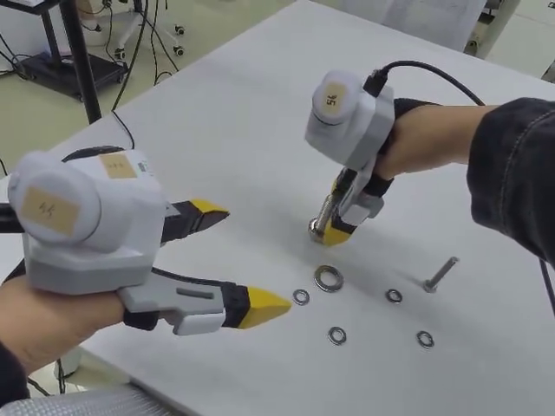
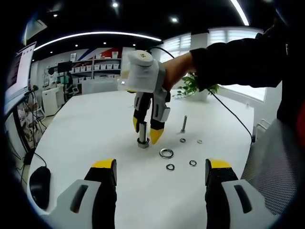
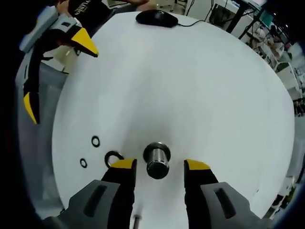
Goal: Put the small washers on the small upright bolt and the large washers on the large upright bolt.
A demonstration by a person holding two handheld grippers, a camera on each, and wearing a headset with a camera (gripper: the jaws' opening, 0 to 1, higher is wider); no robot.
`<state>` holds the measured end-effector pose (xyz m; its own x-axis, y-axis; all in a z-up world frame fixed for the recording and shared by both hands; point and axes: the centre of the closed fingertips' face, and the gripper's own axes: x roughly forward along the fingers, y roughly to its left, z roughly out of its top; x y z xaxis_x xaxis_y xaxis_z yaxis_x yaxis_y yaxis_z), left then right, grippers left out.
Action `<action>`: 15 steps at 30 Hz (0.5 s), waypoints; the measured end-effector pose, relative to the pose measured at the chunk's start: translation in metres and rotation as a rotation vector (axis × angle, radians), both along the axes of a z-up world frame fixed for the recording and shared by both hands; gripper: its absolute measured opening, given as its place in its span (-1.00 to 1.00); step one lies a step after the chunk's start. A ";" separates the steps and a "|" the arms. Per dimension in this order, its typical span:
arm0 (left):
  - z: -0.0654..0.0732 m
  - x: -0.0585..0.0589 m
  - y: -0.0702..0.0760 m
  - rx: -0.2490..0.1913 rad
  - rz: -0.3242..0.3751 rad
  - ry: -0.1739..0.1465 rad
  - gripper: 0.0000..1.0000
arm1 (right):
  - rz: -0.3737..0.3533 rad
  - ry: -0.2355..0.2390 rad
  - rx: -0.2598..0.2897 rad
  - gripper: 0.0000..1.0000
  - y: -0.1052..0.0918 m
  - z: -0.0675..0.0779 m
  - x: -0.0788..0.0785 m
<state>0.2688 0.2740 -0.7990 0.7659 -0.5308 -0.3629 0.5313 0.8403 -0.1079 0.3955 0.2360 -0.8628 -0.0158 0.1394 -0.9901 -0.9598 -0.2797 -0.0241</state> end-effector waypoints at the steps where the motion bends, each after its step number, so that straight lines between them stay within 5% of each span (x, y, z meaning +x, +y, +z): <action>1: 0.000 0.000 0.000 0.000 -0.001 0.000 0.51 | 0.000 -0.004 0.010 -0.17 0.000 0.002 0.001; 15: 0.004 0.000 -0.004 0.006 -0.020 -0.007 0.51 | -0.039 -0.023 0.037 -0.13 -0.015 0.018 0.000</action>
